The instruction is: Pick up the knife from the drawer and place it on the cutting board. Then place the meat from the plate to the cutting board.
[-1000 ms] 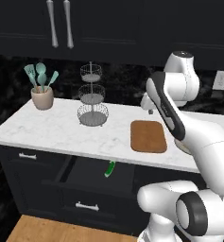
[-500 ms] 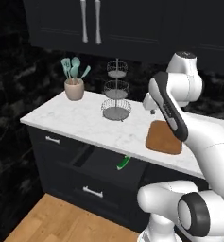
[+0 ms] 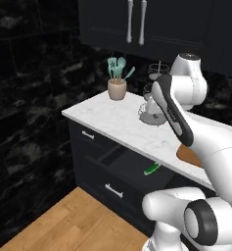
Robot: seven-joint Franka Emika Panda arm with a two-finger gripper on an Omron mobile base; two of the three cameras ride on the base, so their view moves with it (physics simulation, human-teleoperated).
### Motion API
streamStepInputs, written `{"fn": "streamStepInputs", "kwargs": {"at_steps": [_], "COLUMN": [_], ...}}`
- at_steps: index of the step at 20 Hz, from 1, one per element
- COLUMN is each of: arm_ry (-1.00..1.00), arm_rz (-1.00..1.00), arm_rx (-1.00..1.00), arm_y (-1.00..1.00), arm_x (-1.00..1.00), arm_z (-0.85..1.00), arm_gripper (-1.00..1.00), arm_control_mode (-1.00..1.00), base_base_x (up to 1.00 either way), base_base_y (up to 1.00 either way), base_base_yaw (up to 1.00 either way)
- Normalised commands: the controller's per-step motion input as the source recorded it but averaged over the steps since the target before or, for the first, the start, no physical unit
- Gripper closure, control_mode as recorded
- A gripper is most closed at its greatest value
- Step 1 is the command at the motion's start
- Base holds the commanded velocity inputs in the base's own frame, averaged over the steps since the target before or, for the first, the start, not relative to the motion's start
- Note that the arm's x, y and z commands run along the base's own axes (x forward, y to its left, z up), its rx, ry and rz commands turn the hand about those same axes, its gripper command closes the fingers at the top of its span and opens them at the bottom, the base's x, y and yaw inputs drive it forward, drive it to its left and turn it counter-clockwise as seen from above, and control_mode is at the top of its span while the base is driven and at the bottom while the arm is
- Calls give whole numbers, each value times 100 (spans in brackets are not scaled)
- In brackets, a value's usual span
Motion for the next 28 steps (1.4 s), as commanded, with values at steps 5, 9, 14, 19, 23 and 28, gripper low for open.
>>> {"fn": "streamStepInputs", "kwargs": {"at_steps": [5,9,14,19,23,28], "arm_ry": [0,0,0,7,11,12], "arm_rz": [0,0,0,0,0,2], "arm_rx": [0,0,0,0,0,-2], "arm_y": [0,0,0,0,64,99], "arm_x": [0,0,0,0,-2,-1], "arm_z": [0,0,0,-12,-55,-89], "arm_gripper": [-100,-100,-100,-100,-100,-100], "arm_control_mode": [100,100,100,-100,-100,-100], "base_base_x": [0,0,-6,-1,0,0], "base_base_y": [-76,-44,-2,0,0,0], "base_base_yaw": [22,7,0,0,0,0]}}
